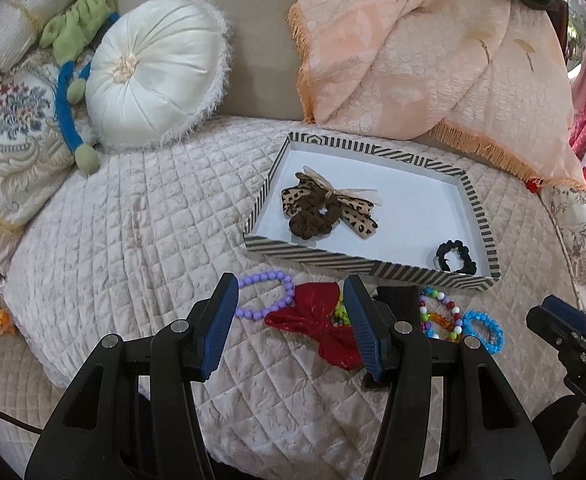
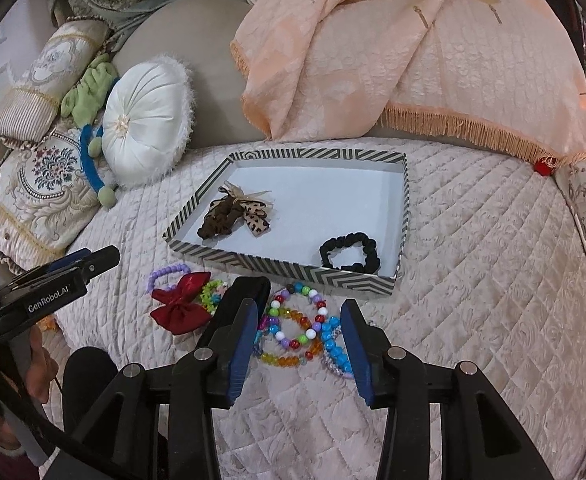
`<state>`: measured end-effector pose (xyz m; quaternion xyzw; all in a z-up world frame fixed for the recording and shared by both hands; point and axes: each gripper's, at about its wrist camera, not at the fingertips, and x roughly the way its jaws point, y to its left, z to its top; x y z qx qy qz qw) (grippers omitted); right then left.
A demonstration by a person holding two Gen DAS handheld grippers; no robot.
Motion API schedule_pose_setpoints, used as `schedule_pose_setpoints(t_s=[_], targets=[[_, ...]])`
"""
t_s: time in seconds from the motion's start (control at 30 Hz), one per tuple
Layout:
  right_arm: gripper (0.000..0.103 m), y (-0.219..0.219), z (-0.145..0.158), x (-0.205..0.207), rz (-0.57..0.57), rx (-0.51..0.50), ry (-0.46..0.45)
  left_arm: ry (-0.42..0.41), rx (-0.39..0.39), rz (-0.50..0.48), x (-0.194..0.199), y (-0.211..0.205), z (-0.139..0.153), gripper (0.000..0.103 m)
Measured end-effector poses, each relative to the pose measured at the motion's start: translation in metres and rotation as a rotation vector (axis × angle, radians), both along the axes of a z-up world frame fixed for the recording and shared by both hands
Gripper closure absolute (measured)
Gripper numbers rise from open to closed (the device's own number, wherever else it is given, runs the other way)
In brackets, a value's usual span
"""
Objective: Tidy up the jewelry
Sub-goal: 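Grasp the red bow with left gripper while right grasps black hair band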
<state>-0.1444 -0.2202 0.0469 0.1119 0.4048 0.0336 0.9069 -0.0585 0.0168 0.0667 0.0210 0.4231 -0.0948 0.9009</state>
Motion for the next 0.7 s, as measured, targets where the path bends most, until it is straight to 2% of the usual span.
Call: schedule_pose_setpoints(t_s=[0.17,0.43,0.53,0.7], targets=[[0.061,0.002,-0.004,-0.004,0.006,0.007,0.010,0.060,-0.064,0.019,0.007,0.020,-0.004,0.048],[0.060,0.012,-0.024,0.001,0.041,0.047,0.061,0.252,-0.230,0.072,0.029,0.051,-0.034,0.048],[0.060,0.027,-0.036,0.009,0.090,0.061,0.092,0.314,-0.283,0.069,0.031,0.047,-0.047,0.045],[0.060,0.046,-0.048,0.016,0.136,0.064,0.125,0.387,-0.350,0.069,0.037,0.035,-0.066,0.034]])
